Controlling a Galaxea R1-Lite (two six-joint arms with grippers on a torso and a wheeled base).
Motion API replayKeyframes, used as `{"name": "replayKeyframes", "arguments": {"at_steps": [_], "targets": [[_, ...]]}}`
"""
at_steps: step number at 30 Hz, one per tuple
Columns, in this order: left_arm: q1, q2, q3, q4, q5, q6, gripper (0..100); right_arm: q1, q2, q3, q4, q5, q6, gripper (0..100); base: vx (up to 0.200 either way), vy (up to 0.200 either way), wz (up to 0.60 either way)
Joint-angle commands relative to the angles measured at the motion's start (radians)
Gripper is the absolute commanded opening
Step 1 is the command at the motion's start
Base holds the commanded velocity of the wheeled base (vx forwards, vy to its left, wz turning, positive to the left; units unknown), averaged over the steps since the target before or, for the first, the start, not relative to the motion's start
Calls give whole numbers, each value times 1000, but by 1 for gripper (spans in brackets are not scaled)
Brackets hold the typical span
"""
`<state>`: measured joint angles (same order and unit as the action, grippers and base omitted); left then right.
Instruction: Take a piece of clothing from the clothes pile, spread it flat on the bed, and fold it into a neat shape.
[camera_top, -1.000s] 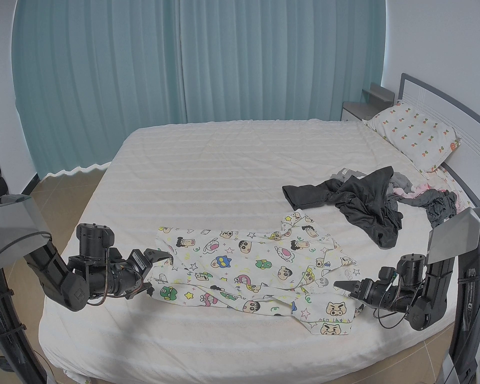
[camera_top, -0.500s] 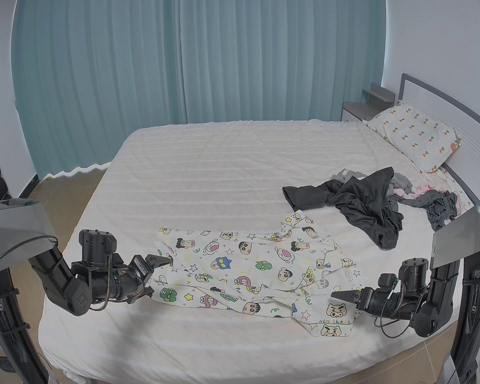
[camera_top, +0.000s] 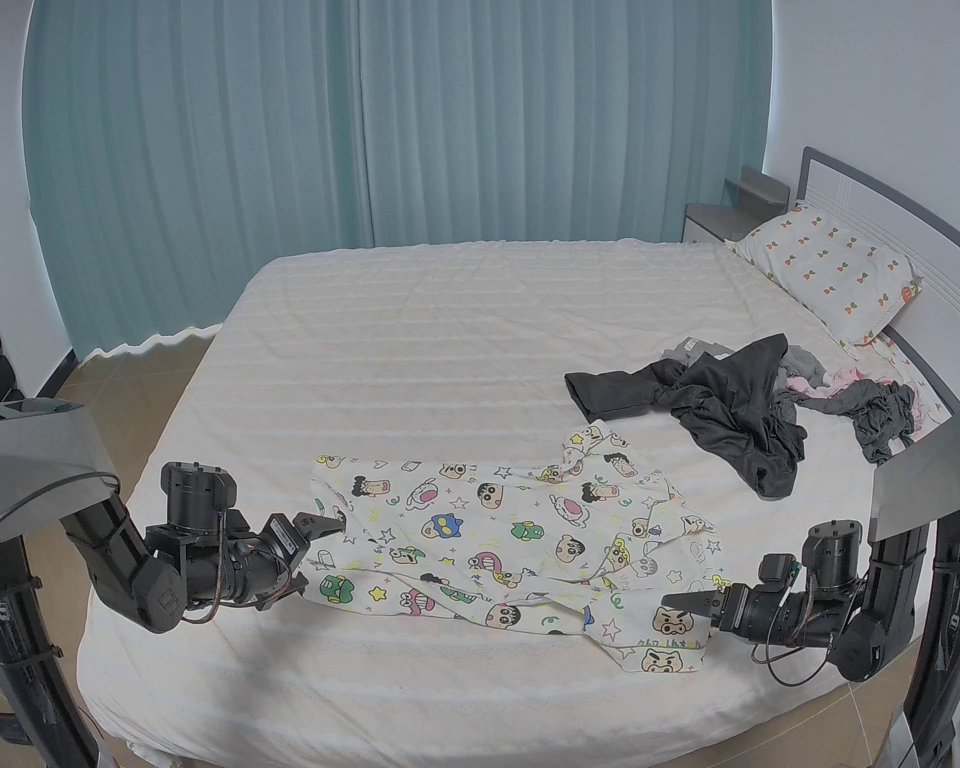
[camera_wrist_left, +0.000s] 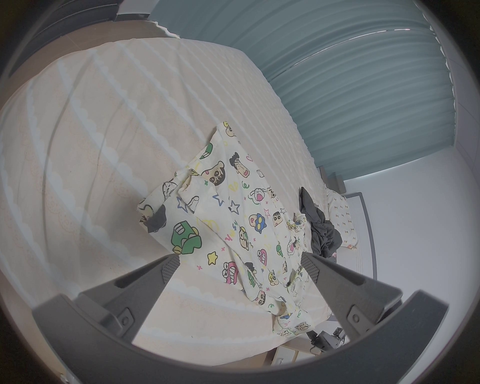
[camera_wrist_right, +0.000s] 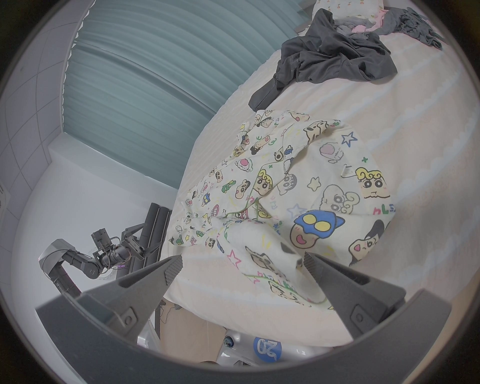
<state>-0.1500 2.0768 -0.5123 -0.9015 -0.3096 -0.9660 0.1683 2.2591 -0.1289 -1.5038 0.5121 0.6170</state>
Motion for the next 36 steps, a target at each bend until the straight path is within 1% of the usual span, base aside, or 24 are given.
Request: {"name": "replayKeyframes", "arguments": {"at_steps": [1, 10, 15, 16, 22, 27, 30, 33, 36], "targets": [[-5, 6, 0, 0, 0, 0, 100, 0, 3, 3, -13, 2, 0, 100, 0, 0, 0], [-11, 11, 0, 0, 4, 0, 100, 34, 22, -41, -12, 25, 6, 100, 0, 0, 0], [-11, 12, -2, 0, 4, 0, 100, 14, 68, -115, -3, 31, 10, 100, 0, 0, 0], [-11, 12, -2, 0, 4, 0, 100, 14, 74, -121, -1, 31, 10, 0, 0, 0, 0], [-11, 19, -2, 0, 4, 0, 100, 10, 105, -156, 2, 31, 10, 0, 0, 0, 0], [-11, 19, -2, 0, 4, 0, 100, -10, 106, -181, 2, 28, 10, 0, 0, 0, 0], [-11, 19, -2, 0, 4, 0, 100, -27, 105, -190, 1, 22, 12, 0, 0, 0, 0], [-11, 19, -3, 0, 4, 0, 100, -69, 106, -219, -4, 20, 12, 0, 0, 0, 0], [-11, 19, -3, 0, 4, 0, 100, -85, 114, -242, -6, 23, 12, 0, 0, 0, 0]]}}
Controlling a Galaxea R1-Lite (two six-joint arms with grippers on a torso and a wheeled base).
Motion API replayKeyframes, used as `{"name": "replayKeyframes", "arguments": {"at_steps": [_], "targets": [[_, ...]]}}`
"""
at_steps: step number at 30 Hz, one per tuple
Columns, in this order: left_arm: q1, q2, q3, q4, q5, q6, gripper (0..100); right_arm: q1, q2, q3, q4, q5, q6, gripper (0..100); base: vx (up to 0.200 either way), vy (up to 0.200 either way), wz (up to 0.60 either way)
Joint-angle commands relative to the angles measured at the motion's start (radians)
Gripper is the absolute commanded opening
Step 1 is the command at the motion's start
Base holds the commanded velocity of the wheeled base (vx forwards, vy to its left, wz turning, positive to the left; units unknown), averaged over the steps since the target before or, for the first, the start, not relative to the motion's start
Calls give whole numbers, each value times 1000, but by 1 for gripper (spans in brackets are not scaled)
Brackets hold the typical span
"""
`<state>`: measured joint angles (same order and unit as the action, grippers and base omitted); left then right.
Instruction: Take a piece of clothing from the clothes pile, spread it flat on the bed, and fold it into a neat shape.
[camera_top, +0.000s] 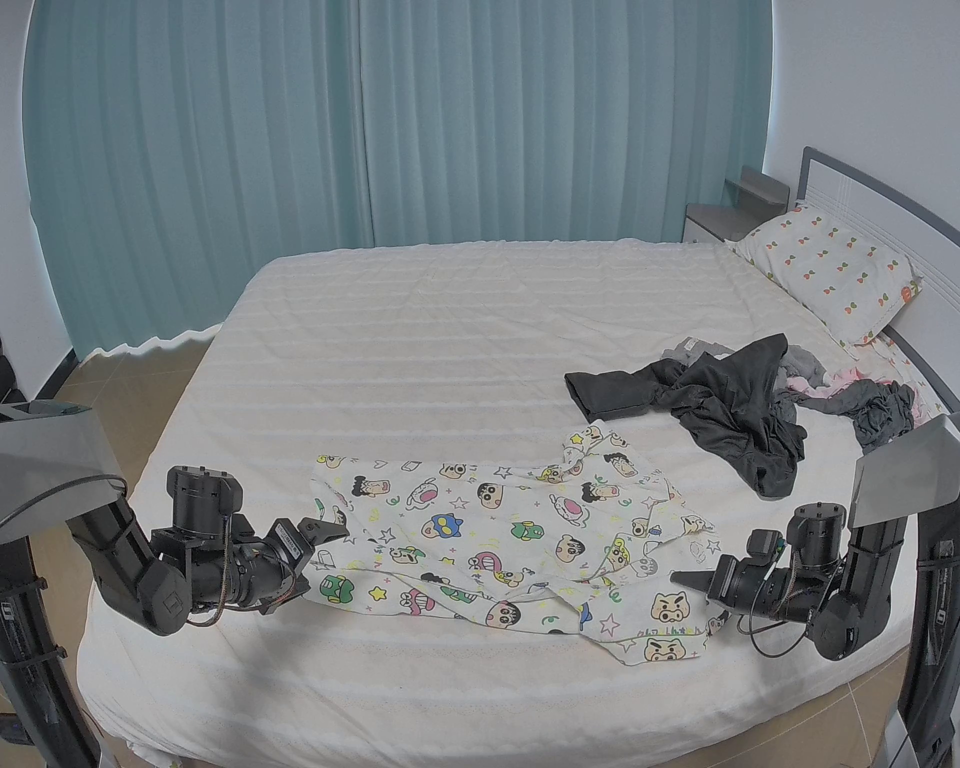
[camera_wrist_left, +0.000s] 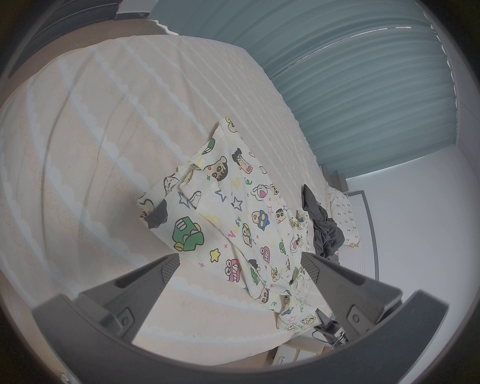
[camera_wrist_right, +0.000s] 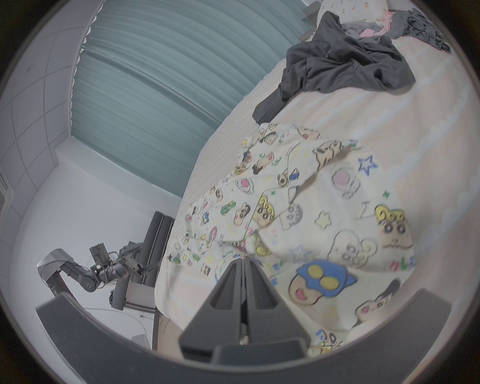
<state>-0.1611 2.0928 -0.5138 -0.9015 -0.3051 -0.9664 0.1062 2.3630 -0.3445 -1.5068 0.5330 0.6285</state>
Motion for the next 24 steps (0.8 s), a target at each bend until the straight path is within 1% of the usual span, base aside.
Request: {"name": "replayKeyframes", "arguments": {"at_steps": [1, 6, 16, 21, 24], "targets": [[0, 3, -2, 0, 0, 0, 100, -25, 24, -39, -6, 1, 0, 0, 0, 0, 0], [0, 3, -2, 0, 0, 0, 100, -42, 68, -114, -3, -18, 0, 0, 0, 0, 0], [0, 9, -3, 0, 1, 2, 100, -57, 116, -237, 23, -21, -1, 0, 0, 0, 0], [0, 12, -5, 0, 1, 2, 100, -68, 119, -334, 122, -22, -1, 0, 0, 0, 0], [-2, 20, -9, -2, 21, 2, 100, -75, 117, -370, 160, -25, -1, 0, 0, 0, 0]]}}
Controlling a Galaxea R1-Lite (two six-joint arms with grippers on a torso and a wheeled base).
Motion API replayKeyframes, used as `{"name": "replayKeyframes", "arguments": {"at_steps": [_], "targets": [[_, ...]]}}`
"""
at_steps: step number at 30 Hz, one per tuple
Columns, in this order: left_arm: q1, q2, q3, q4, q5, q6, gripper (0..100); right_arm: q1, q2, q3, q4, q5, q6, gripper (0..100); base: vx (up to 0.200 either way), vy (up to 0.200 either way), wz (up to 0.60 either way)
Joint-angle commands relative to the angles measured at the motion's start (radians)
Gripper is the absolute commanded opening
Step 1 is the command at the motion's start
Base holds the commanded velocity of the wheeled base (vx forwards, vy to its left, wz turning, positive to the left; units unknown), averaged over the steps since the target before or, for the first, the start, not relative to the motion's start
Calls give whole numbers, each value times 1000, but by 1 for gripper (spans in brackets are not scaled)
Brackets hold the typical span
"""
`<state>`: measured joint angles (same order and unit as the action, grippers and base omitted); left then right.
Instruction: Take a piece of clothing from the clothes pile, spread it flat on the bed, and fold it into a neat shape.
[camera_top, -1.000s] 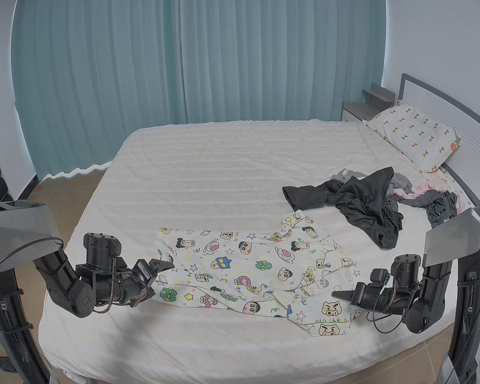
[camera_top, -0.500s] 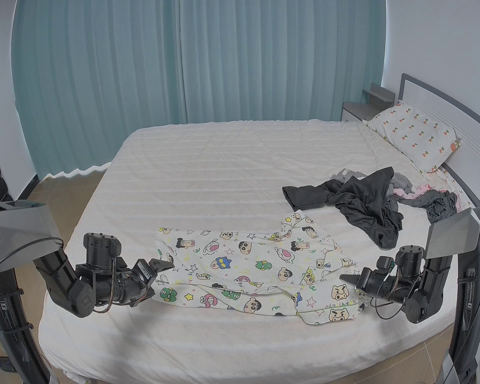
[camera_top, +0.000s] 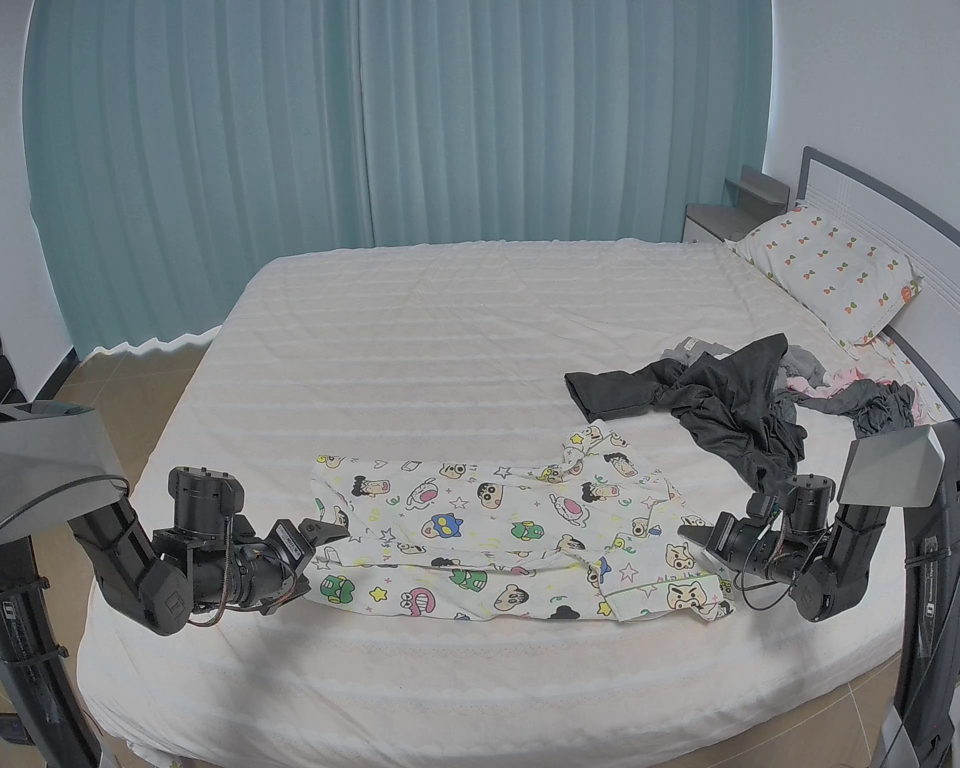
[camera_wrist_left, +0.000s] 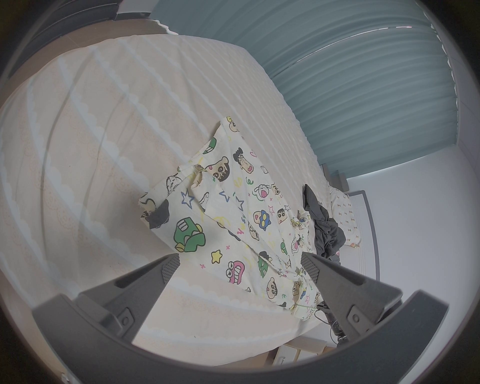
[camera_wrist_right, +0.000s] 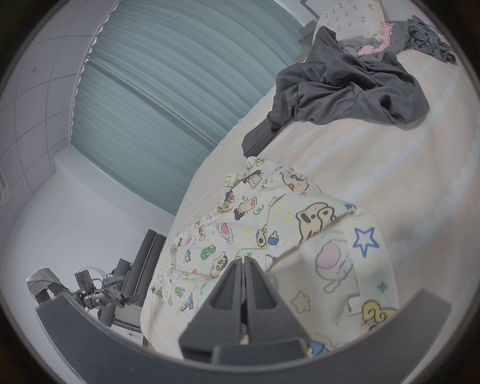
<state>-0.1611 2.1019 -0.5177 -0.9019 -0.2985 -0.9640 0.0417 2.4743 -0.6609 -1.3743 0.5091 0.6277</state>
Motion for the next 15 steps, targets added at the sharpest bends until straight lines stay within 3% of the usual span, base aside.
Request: {"name": "replayKeyframes", "arguments": {"at_steps": [1, 6, 7, 10, 15], "targets": [[0, 10, -5, -2, 16, -1, 100, -11, 6, -56, 30, -1, 0, 0, 0, 0, 0], [-2, 20, -5, -17, 27, -4, 100, -20, 9, -123, 116, -1, -3, 0, 0, 0, 0], [-2, 20, -7, -20, 27, -4, 100, -23, 11, -132, 130, -1, -3, 100, 0, 0, 0], [0, 24, -10, -20, 27, -4, 100, -26, 9, -144, 158, -9, -2, 100, 0, 0, 0], [0, 26, -25, -43, 29, 7, 100, -59, -5, -137, 161, -78, -2, 100, 0, 0, 0]]}}
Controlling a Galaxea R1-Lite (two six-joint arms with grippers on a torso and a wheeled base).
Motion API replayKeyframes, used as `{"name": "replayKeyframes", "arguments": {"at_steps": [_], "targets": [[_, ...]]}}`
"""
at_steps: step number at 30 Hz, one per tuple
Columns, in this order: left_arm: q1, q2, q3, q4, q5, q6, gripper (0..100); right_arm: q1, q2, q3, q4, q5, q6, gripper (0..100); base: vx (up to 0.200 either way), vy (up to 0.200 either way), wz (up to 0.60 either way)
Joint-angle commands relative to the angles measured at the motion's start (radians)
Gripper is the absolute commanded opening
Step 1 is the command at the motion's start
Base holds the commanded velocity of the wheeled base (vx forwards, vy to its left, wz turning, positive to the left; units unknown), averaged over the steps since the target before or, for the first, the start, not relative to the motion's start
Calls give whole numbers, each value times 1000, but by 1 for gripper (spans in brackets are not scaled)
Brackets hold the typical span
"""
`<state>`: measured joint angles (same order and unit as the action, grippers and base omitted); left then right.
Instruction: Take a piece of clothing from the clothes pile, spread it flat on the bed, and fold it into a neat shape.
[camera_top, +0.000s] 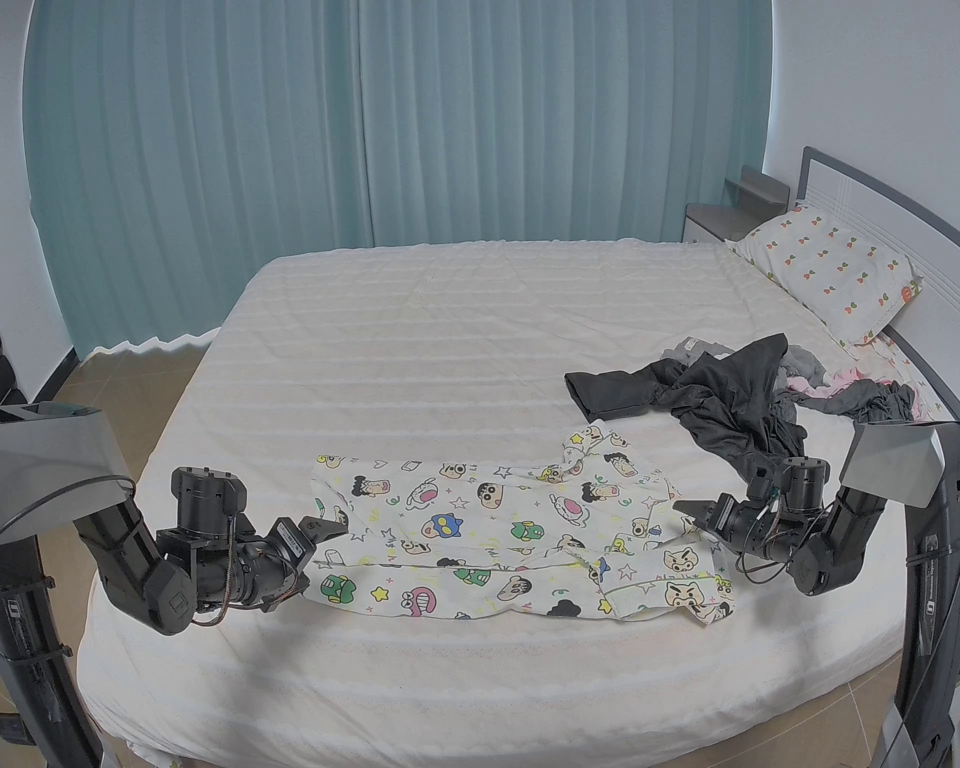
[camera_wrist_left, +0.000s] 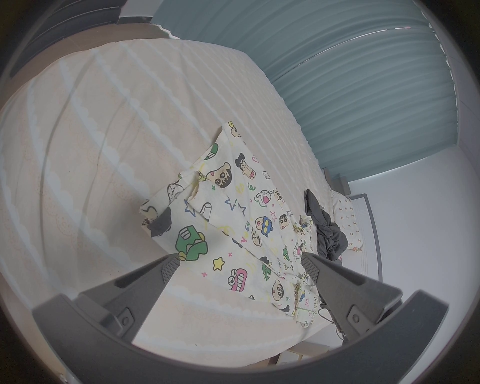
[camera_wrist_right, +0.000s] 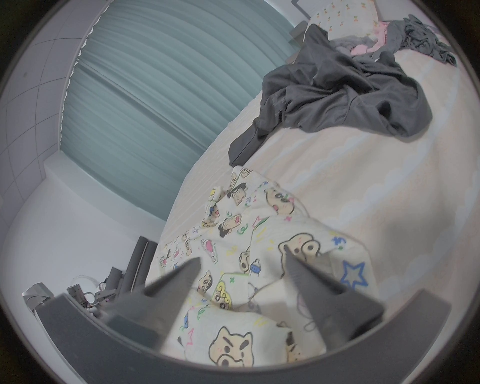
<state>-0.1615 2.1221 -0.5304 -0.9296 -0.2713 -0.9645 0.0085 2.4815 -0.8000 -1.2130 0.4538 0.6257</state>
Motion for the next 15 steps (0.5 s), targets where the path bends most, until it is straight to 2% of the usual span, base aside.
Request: {"name": "replayKeyframes", "arguments": {"at_steps": [1, 5, 10, 12, 15], "targets": [[0, 6, -14, -17, 1, 9, 100, -27, -13, 2, 0, -24, 0, 100, 0, 0, 0], [-27, 22, -89, 11, 12, 10, 100, -73, -61, 65, -10, -60, 3, 100, 0, 0, 0], [-75, 102, -206, 104, 84, 13, 100, -70, -138, 186, -39, -101, 25, 100, 0, 0, 0], [-101, 147, -290, 212, 142, 50, 100, -51, -204, 308, -115, -118, 92, 100, 0, 0, 0], [-115, 151, -356, 308, 172, 85, 100, -38, -246, 432, -254, -116, 193, 100, 0, 0, 0]]}}
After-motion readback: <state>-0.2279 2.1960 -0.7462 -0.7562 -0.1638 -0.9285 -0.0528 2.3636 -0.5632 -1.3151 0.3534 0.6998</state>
